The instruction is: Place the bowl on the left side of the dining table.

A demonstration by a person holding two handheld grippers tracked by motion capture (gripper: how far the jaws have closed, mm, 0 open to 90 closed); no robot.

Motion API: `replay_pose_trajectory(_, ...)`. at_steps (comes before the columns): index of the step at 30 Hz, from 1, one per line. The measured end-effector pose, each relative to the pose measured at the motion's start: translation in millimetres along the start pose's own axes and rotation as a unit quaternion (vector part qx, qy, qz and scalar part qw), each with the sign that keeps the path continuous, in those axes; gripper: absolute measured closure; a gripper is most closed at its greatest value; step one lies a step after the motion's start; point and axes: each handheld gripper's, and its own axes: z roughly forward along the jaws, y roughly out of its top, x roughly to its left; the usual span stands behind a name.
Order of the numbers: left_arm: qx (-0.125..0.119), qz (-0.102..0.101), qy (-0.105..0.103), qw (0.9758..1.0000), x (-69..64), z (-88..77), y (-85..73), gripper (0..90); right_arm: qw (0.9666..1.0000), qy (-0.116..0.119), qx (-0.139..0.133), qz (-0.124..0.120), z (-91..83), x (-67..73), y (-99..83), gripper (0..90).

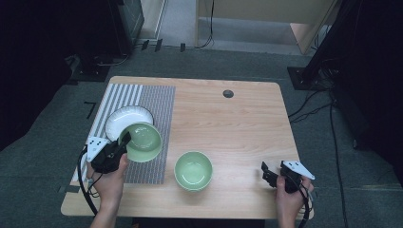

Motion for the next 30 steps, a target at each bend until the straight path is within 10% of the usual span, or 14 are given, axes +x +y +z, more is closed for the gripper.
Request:
replay_pose_trajectory(10,0.008,-0.008,0.0,0.9999,9.4,3.5,-2.0,84.2,0.9962,-0.052,0.061,-0.031,0.8,-12.1,-1.8,21.4)
replay_pose_trajectory(30,0.01,-0.045,0.017,0.9988,36.7,10.8,5.2,84.2,0.9958,-0.045,0.07,-0.038,-6.0,-20.7,-5.6,14.3)
